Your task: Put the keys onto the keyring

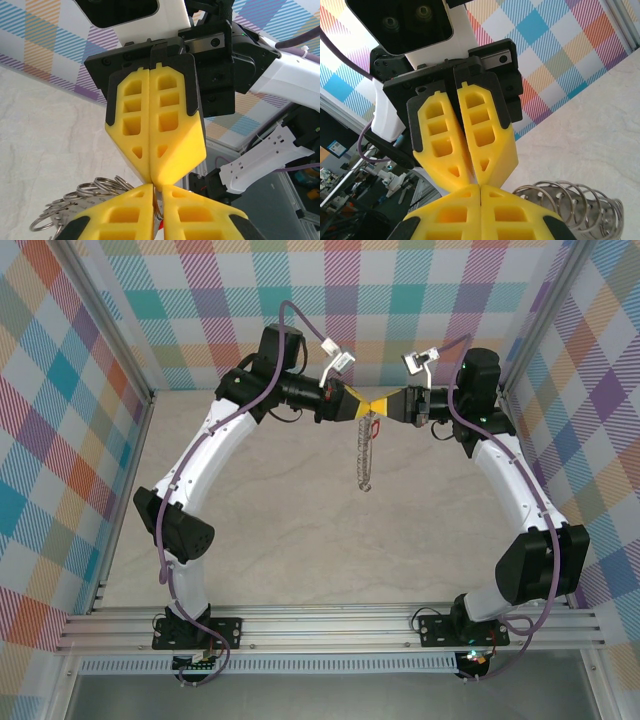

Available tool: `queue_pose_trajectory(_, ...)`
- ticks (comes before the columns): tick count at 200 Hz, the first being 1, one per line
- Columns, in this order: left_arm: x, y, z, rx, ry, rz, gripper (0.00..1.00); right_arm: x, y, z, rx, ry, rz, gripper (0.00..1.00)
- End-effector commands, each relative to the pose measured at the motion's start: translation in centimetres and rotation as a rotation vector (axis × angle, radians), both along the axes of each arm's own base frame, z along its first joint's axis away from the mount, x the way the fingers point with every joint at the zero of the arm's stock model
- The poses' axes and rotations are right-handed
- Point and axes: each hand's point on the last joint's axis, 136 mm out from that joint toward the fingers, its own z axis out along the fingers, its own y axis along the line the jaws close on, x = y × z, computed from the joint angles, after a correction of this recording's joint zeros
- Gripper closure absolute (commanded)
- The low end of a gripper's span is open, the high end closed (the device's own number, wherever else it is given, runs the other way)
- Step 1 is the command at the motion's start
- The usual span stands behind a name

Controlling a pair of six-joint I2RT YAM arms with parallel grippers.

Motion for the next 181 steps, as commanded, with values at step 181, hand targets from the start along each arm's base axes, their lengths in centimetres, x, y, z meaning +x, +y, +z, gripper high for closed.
queue_pose_trajectory(181,-3.4,-1.6,0.8,-0.032,0.003,-0.102,0.73,2.0,-0.8,-0.1,0.009,-0.032,-0.161,1.00)
